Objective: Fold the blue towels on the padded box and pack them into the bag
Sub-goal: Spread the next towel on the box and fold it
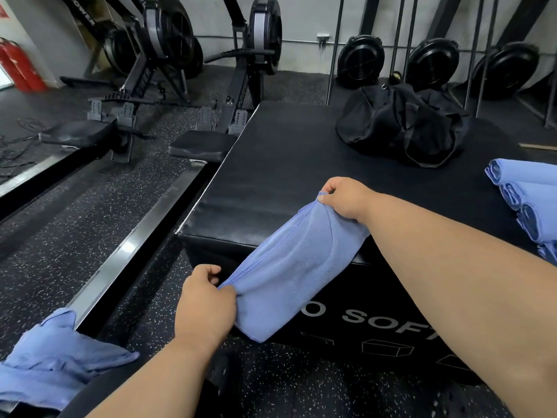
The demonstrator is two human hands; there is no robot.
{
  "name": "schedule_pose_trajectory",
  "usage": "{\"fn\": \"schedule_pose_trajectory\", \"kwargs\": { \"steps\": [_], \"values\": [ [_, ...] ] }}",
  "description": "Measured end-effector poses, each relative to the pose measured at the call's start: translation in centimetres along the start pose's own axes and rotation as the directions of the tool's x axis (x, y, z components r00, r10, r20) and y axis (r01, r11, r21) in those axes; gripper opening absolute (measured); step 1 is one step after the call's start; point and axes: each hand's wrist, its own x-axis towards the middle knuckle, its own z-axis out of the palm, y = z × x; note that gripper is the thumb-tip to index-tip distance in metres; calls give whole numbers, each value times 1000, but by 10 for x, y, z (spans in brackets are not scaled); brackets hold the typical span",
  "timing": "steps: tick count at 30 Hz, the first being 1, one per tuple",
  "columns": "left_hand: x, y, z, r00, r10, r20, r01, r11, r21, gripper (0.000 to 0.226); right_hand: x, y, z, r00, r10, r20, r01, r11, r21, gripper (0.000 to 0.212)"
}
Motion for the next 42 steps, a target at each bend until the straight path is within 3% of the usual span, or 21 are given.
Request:
{"fn": "schedule_pose_trajectory", "kwargs": {
  "steps": [10, 14, 17, 19, 21, 24, 27, 33, 42],
  "values": [
    [2, -8, -7, 1000, 4, -11, -4, 1000, -23, 36, 3, -2, 1, 999, 54, -1, -54, 998, -34, 7],
    [3, -8, -7, 1000, 12, -5, -12, 1000, -26, 36, 5, -11, 0, 995, 93, 48, -80, 974, -214, 40],
    [3, -7, -7, 1000, 12, 4, -12, 999, -32, 36, 6, -17, -2, 988, 144, 55, -124, 955, -271, 32],
    [3, -4, -8, 1000, 22, 6, -22, 999, -32, 35, 3, -13, -2, 988, 139, 62, -125, 975, -184, 25],
    [2, 0, -10, 999, 40, 5, -40, 999, -36, 34, -4, -4, -3, 993, 114, 26, -115, 993, 33, 21],
    [-3, 8, -15, 993, 115, -18, -115, 993, -35, 35, -35, 10, -15, 993, 85, -87, -48, 932, 358, 15],
    [-12, 18, -20, 961, 272, -49, -274, 961, -36, 40, -78, 29, -33, 978, 48, -204, 62, 865, 498, 18],
    [-50, 65, -30, 866, 498, -44, -498, 854, -151, 46, -195, 68, -82, 866, 31, -498, 294, 775, 559, 9],
    [-98, 137, -18, 785, 611, 101, -606, 792, -75, 44, -285, 125, -124, 756, 103, -647, 314, 810, 496, 13]
  ]
}}
